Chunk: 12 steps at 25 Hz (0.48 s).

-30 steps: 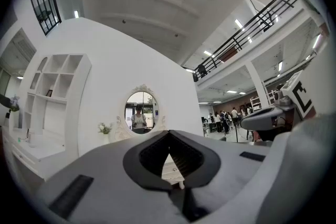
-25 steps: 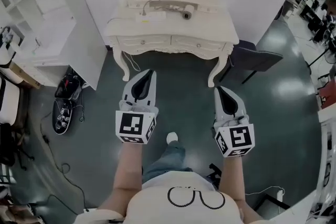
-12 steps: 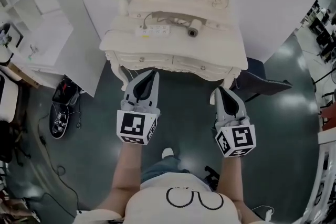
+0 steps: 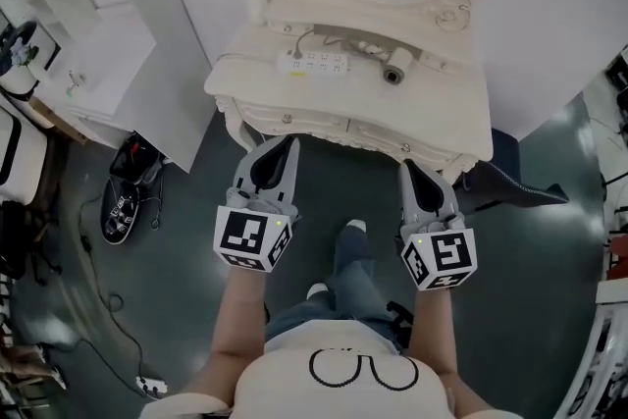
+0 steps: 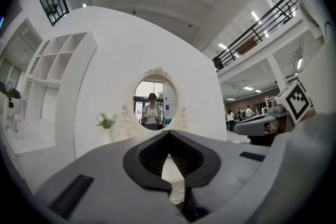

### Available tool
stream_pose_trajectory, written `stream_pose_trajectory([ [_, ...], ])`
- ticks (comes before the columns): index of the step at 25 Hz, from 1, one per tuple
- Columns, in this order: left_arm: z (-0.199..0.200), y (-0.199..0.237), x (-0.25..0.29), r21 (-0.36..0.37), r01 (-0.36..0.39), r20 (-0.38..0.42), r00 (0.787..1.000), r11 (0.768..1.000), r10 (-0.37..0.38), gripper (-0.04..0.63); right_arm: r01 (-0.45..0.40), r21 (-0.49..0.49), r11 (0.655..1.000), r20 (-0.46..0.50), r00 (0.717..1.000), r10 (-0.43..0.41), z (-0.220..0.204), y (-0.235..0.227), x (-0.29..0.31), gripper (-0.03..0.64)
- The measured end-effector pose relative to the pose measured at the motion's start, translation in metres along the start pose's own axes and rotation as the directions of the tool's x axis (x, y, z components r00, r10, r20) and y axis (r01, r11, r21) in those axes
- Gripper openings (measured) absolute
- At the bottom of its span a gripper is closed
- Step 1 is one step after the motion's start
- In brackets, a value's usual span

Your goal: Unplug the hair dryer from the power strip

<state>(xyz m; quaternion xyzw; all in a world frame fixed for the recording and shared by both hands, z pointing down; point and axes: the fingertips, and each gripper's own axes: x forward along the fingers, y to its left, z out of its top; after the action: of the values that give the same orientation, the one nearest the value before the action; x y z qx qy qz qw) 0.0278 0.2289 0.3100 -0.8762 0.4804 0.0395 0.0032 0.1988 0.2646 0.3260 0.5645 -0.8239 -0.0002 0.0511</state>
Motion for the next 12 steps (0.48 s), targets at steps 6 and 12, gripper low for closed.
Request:
stream_pose_trajectory([
  [6, -0.012, 0.053, 0.037, -0.008, -0.068, -0.017, 0.998, 0.998, 0.068, -0.001, -0.085, -0.014, 0.996, 0.013, 0.996, 0.085, 0.003, -0.003, 0.07, -0.003],
  [12, -0.015, 0.111, 0.093, -0.129, -0.093, 0.009, 0.995, 0.987, 0.095, -0.001, -0.145, 0.003, 0.989, 0.016, 0.989, 0.145, 0.001, -0.022, 0.161, -0.003],
])
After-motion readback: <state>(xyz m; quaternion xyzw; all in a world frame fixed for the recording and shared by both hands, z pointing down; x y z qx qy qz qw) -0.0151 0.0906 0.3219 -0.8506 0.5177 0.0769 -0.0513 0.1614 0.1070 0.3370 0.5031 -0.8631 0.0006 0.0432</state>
